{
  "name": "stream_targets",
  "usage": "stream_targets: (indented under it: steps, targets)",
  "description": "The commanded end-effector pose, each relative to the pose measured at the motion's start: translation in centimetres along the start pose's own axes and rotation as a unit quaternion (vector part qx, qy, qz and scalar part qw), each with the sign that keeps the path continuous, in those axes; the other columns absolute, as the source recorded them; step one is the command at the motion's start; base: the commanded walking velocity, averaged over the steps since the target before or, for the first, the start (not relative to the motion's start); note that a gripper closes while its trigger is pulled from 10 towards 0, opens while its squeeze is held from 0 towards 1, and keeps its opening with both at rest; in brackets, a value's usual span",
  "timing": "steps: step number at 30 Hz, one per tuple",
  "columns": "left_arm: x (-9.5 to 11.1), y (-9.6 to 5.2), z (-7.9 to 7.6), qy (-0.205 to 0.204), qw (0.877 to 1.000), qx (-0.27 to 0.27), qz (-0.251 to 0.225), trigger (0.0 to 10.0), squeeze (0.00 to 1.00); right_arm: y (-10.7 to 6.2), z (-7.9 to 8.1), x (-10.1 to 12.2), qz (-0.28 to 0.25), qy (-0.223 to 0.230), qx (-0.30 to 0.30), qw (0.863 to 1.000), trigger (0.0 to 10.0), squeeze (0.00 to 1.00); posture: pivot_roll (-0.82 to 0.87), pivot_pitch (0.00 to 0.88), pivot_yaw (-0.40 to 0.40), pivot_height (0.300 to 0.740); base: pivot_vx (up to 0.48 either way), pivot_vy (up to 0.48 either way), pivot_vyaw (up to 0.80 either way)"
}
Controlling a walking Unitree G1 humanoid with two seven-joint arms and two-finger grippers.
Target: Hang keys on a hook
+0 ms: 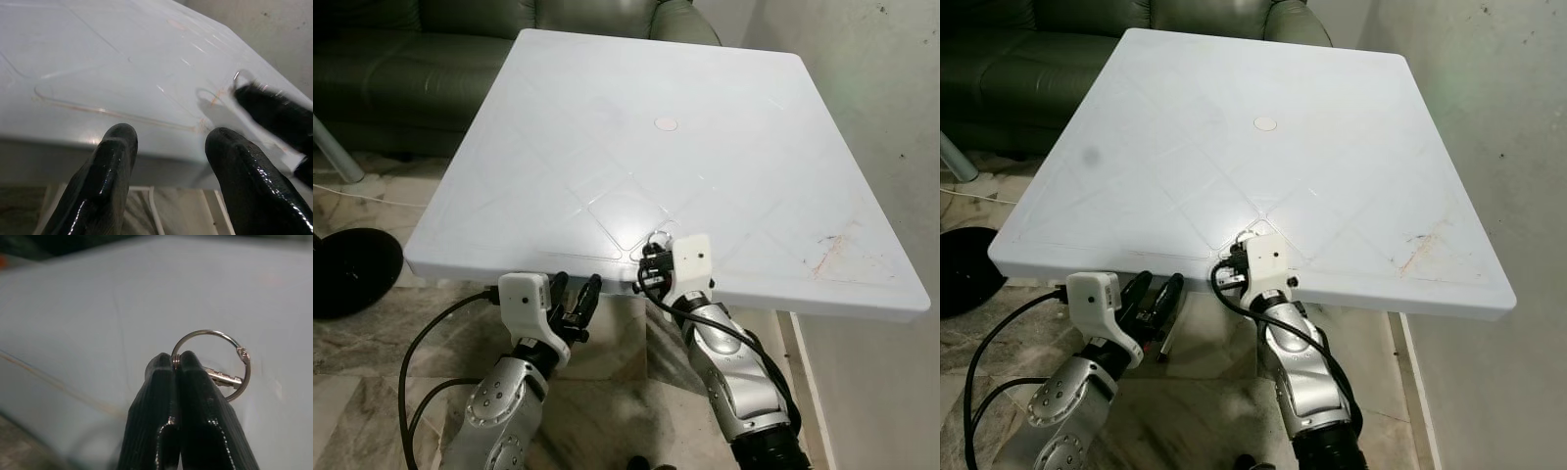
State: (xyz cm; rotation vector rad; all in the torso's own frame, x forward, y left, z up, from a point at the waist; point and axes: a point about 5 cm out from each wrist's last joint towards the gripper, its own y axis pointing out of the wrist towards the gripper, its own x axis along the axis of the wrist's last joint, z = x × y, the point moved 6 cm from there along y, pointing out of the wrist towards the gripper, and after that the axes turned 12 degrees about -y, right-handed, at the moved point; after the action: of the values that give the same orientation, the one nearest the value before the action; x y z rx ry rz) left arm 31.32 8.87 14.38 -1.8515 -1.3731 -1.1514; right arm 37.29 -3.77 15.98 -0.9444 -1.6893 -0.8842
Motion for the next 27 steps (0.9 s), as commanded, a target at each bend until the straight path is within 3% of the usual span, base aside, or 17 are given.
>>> stream_targets:
  steps: [1, 3, 4, 12, 17, 19, 20, 21, 26, 27]
  targets:
    - [-0.2, 0.2, 0.0, -0.004, 1.0, 0.001, 0.0, 10.0, 0.0, -0.1, -0.2, 2.1, -0.055, -0.043, 0.012, 0.997, 10.0, 0.0, 0.14, 0.21, -0.082, 0.74, 0.0, 0.0, 0.0]
    - [-0.1, 0.5, -0.1, -0.003, 1.0, -0.001, -0.003, 10.0, 0.0, -0.2, -0.4, 2.9, -0.076, -0.064, 0.016, 0.995, 10.0, 0.0, 0.13, 0.203, -0.078, 0.74, 0.0, 0.0, 0.0]
    - [0.1, 1.0, -0.3, -0.001, 1.0, -0.004, -0.009, 10.0, 0.0, -0.5, -1.3, 4.2, -0.107, -0.08, 0.017, 0.991, 10.0, 0.0, 0.13, 0.198, -0.077, 0.74, 0.0, 0.0, 0.0]
    - [1.6, 2.7, -0.3, 0.003, 0.999, -0.009, -0.034, 10.0, 0.0, -1.3, -4.6, 5.5, -0.136, -0.138, -0.042, 0.98, 10.0, 0.0, 0.12, 0.187, -0.07, 0.74, 0.0, 0.0, 0.0]
    - [3.1, 4.2, 0.5, 0.009, 0.998, 0.005, -0.054, 10.0, 0.0, -1.8, -6.8, 4.1, -0.092, -0.105, -0.106, 0.985, 10.0, 0.0, 0.12, 0.179, -0.069, 0.74, 0.0, 0.0, 0.0]
    - [3.8, 4.6, 0.9, 0.024, 0.998, 0.016, -0.063, 10.0, 0.0, -2.1, -8.0, 2.6, -0.05, -0.041, -0.144, 0.987, 10.0, 0.0, 0.11, 0.169, -0.063, 0.74, 0.0, 0.0, 0.0]
    - [3.9, 4.7, 1.0, 0.025, 0.997, 0.017, -0.066, 10.0, 0.0, -2.1, -8.2, 2.3, -0.044, -0.032, -0.149, 0.987, 10.0, 0.0, 0.11, 0.169, -0.063, 0.74, 0.0, 0.0, 0.0]
    - [4.4, 4.8, 1.2, 0.024, 0.997, 0.019, -0.073, 10.0, 0.0, -2.5, -9.0, 1.8, -0.026, -0.008, -0.178, 0.984, 10.0, 0.0, 0.11, 0.169, -0.063, 0.74, 0.0, 0.0, 0.0]
    - [5.1, 5.0, 2.1, 0.029, 0.996, 0.034, -0.081, 10.0, 0.0, -3.5, -10.8, 0.5, 0.015, 0.011, -0.241, 0.97, 10.0, 0.0, 0.09, 0.152, -0.053, 0.74, 0.0, 0.0, 0.0]
    - [5.5, 5.1, 2.9, 0.034, 0.995, 0.048, -0.085, 10.0, 0.0, -4.2, -11.8, 0.0, 0.03, 0.016, -0.27, 0.962, 10.0, 0.0, 0.09, 0.148, -0.051, 0.74, 0.0, 0.0, 0.0]
